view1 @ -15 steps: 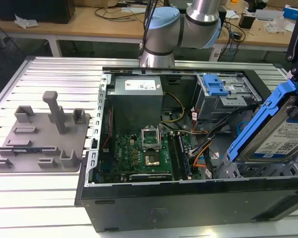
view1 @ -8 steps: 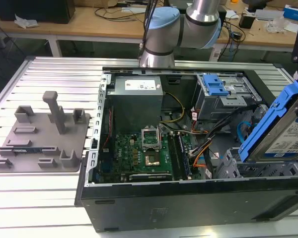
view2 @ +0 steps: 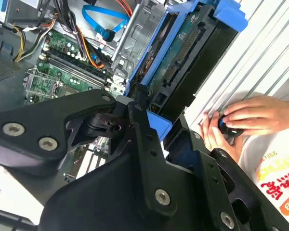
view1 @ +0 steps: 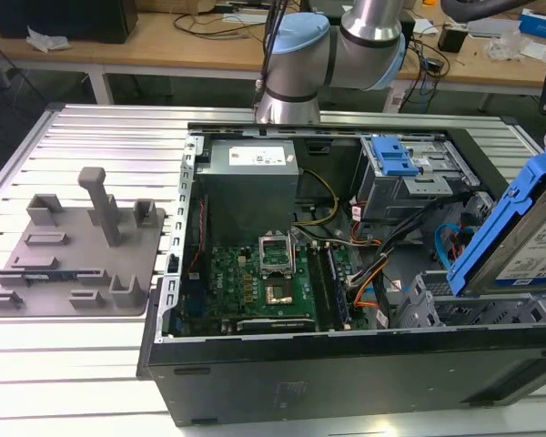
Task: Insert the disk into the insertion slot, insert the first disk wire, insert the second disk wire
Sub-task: 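Insert the disk into the insertion slot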
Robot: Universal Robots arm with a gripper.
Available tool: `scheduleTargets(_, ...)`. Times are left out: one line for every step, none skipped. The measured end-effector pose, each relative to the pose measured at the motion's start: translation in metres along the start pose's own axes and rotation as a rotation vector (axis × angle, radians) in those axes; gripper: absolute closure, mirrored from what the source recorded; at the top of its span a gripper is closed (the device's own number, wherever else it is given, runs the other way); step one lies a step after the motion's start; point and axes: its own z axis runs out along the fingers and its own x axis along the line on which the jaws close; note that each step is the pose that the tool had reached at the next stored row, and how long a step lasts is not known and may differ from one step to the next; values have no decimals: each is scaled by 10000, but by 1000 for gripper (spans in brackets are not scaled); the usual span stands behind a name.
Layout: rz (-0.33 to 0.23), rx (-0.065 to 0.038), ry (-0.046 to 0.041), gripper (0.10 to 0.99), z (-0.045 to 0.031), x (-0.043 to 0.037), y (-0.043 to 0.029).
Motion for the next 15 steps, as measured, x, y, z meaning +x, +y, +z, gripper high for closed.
scheduleTargets(22, 0, -19, 718, -2, 0, 0)
scheduleTargets(125, 0, -118, 718, 0, 0, 1)
scheduleTargets(185, 0, -168, 718, 0, 0, 1)
scheduleTargets(274, 0, -233, 718, 0, 0, 1)
scheduleTargets(373, 1, -306, 718, 0, 0, 1)
scheduleTargets(432, 0, -350, 718, 1, 0, 0)
scheduleTargets(468, -6, -380, 718, 2, 0, 0)
scheduleTargets(477, -27, -406, 718, 3, 0, 0)
scheduleTargets(482, -86, -445, 718, 5, 0, 0)
scheduleTargets(488, -172, -469, 718, 6, 0, 0)
scheduleTargets(498, -207, -487, 718, 7, 0, 1)
scheduleTargets(498, -207, -488, 718, 7, 1, 1)
scheduleTargets(498, -208, -488, 718, 7, 0, 1)
scheduleTargets(497, -207, -489, 718, 8, 1, 0)
scheduleTargets(497, -208, -488, 718, 7, 1, 0)
